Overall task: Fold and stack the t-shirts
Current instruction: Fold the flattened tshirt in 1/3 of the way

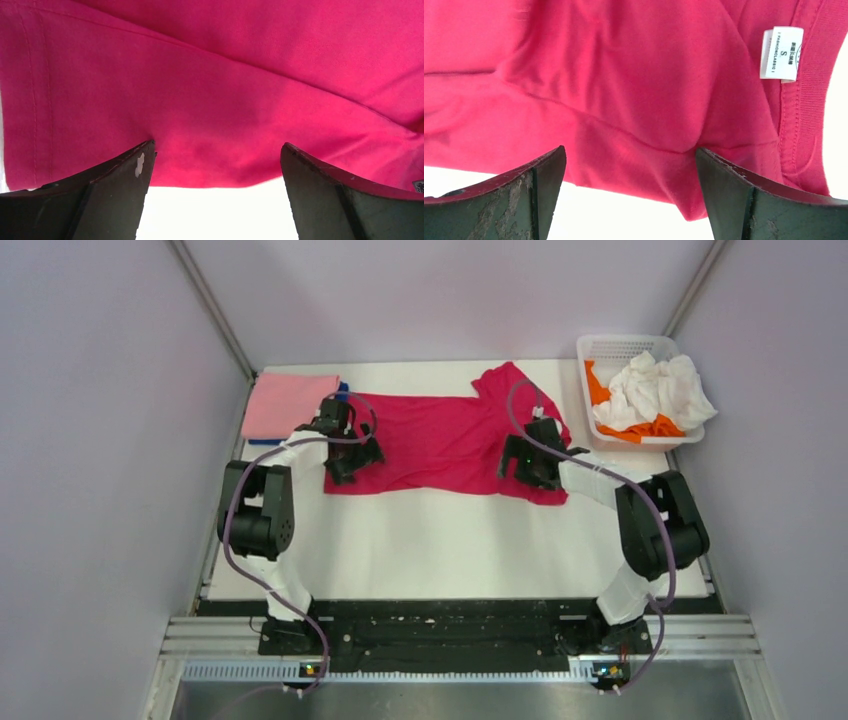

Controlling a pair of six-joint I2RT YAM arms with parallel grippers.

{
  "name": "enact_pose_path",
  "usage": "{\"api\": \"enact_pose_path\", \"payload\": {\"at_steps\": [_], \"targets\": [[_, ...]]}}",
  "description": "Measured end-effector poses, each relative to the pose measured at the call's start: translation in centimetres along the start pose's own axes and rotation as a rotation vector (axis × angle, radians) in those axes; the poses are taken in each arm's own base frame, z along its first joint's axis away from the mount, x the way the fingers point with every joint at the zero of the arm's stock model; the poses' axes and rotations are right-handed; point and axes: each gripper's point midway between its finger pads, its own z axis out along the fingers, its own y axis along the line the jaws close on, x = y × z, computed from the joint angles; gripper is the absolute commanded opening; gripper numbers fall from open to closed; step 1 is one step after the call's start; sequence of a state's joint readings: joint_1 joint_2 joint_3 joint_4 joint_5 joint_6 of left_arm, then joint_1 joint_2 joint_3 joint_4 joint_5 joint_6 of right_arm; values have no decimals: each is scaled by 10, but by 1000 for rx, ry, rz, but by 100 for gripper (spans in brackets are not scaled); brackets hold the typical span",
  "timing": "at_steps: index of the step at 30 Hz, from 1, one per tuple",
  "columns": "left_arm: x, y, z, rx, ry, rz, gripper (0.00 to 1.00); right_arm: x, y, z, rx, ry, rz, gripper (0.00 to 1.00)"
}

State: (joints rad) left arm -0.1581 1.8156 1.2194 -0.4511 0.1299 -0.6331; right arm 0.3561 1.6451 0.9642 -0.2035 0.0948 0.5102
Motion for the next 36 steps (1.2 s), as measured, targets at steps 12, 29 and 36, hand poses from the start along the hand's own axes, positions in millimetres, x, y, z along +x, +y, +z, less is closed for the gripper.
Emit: {"api": "enact_pose_path", "payload": {"at_steps": [12, 29, 36], "targets": [[-1, 8, 12, -17, -15, -28, 99, 8, -51, 0, 104, -33, 204, 99], [115, 61, -48, -92, 95, -81, 99, 77, -67, -55, 81, 72, 222, 99], [135, 72, -60, -109, 83, -128, 99, 123, -73, -87, 109, 163, 252, 99]]}}
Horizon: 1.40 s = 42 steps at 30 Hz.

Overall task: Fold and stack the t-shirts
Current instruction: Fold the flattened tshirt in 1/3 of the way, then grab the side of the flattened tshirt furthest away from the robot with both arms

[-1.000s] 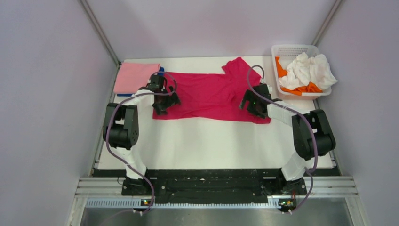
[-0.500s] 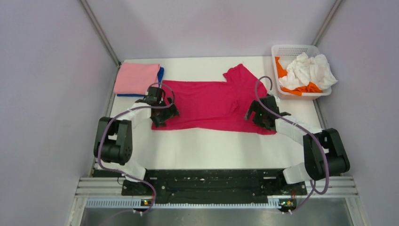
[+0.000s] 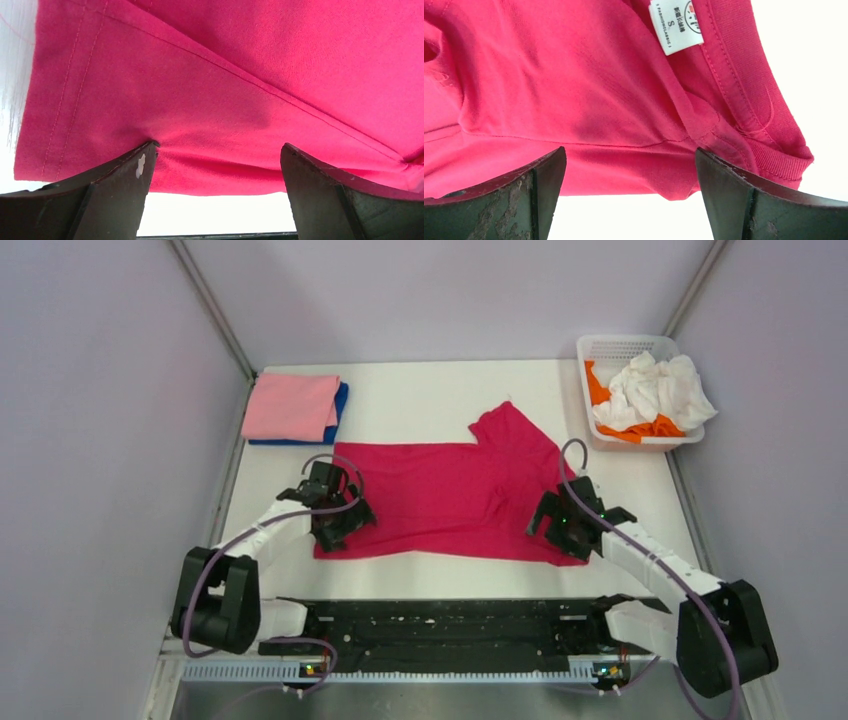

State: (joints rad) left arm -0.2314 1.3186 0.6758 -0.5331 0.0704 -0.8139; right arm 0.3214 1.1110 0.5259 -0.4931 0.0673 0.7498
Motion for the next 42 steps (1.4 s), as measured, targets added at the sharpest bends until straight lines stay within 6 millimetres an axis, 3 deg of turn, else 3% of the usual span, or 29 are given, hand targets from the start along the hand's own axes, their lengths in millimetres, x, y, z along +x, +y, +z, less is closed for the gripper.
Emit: {"api": "enact_pose_path", "payload": {"at_steps": [7, 16, 19, 22, 26, 29, 34, 39, 42], "targets": [[12, 19, -9, -40, -18, -23, 99, 19, -9, -11, 29, 26, 11, 99], [13, 32, -17, -78, -43, -23, 99, 16, -17, -17, 63, -3, 1, 99], [7, 23, -28, -48, -68, -14, 99, 1, -8, -25, 42, -37, -36, 99], [-17, -1, -48, 18, -143, 10, 99, -34, 17, -44, -12, -135, -65, 99], [-64, -33, -75, 60, -291, 32, 99, -88, 60, -70, -112, -285, -105, 99], [-100, -50, -79, 29, -356, 33, 99, -123, 90, -77, -161, -368, -130, 99], [-158, -60, -56, -81, -399, 14, 92, -169, 125, -59, -179, -434, -174, 99], [-207, -59, -14, -181, -388, -6, 84, -213, 140, -17, -138, -417, -183, 99], [-226, -60, 9, -211, -381, -11, 80, -231, 145, 6, -132, -399, -192, 99]]}}
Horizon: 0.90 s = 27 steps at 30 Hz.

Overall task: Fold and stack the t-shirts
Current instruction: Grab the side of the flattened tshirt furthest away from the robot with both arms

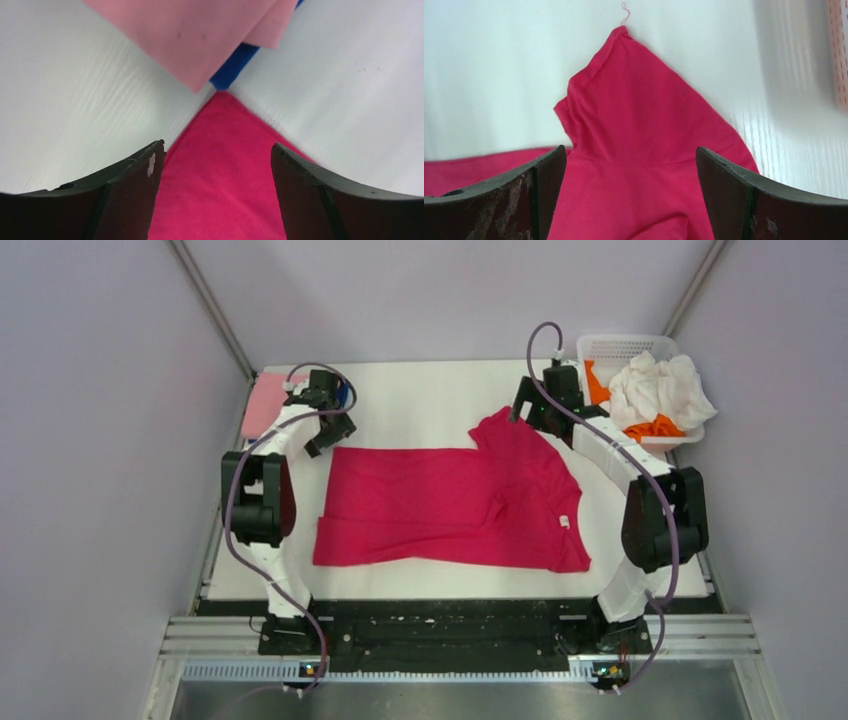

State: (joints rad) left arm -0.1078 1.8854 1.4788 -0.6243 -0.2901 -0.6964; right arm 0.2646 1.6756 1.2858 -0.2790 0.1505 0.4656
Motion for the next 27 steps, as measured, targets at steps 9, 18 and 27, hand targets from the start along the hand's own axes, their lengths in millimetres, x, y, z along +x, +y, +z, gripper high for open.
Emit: {"api": "enact_pose_path", "payload": {"at_steps": [9, 18, 27], "targets": [[4, -4, 49, -63, 34, 35, 70, -1, -6, 29, 11, 30, -58, 99], [9, -2, 70, -105, 46, 40, 54, 7, -18, 39, 32, 57, -71, 99], [11, -3, 71, -102, 51, 39, 29, 7, -18, 39, 30, 59, -80, 99]]}}
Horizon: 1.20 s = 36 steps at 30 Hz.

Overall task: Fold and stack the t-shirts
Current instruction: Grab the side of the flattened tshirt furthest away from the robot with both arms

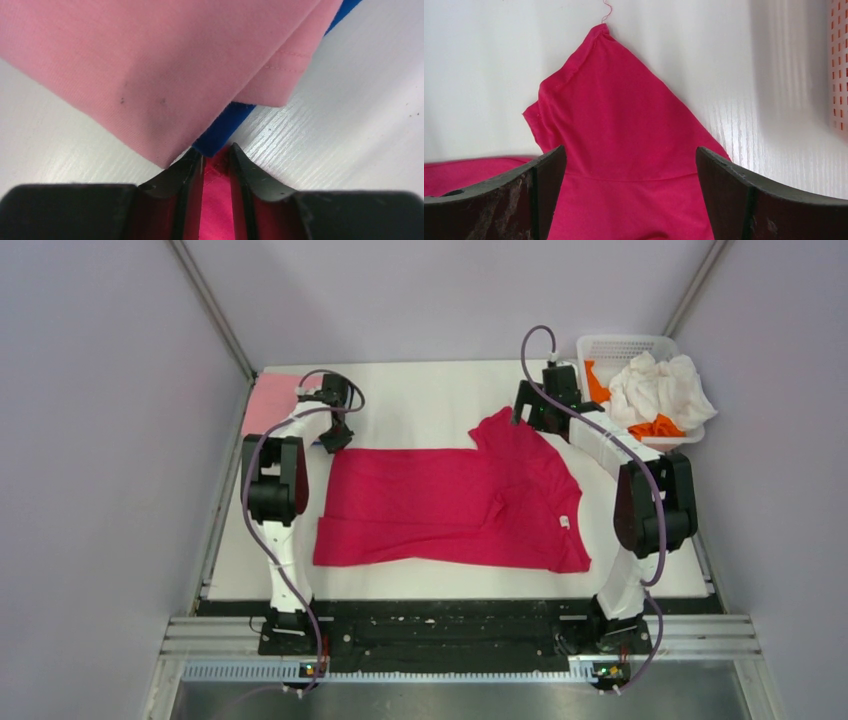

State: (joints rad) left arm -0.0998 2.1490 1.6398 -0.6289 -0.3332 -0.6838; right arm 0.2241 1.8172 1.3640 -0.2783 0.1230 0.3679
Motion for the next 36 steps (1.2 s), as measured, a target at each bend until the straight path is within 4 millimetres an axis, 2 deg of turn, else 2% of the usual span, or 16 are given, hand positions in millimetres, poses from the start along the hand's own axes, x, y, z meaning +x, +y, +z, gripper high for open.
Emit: {"api": "enact_pose_path", "payload": {"at_steps": [4, 5, 6, 7, 11, 15, 21, 27, 30, 33, 36], "targets": [[5, 1, -3, 6, 5, 5, 26, 1, -2, 0, 11, 6, -2, 99], [7, 2, -4, 6, 8, 8, 20, 0, -2, 1, 13, 8, -2, 99], [9, 3, -5, 4, 11, 10, 6, -1, -2, 3, 16, 7, -3, 99], [12, 5, -7, 1, 15, 13, 0, -3, -2, 3, 18, 7, -3, 99], [15, 6, -9, 1, 21, 24, 0, -13, 1, 9, 19, -7, -6, 99], [19, 7, -13, 5, 25, 40, 0, -27, 9, 23, -1, -20, -24, 98], [12, 4, -29, 31, -3, 57, 0, -44, 30, 69, -31, -29, -105, 91], [1, 1, -50, 65, -43, 60, 0, -43, 51, 126, -42, -24, -215, 84], [2, 1, -56, 72, -47, 65, 0, -31, 60, 151, -45, -1, -254, 81], [6, 3, -57, 70, -42, 72, 0, -20, 61, 163, -25, 20, -289, 76], [10, 6, -58, 66, -36, 79, 0, -15, 62, 161, -11, 32, -302, 70]]}}
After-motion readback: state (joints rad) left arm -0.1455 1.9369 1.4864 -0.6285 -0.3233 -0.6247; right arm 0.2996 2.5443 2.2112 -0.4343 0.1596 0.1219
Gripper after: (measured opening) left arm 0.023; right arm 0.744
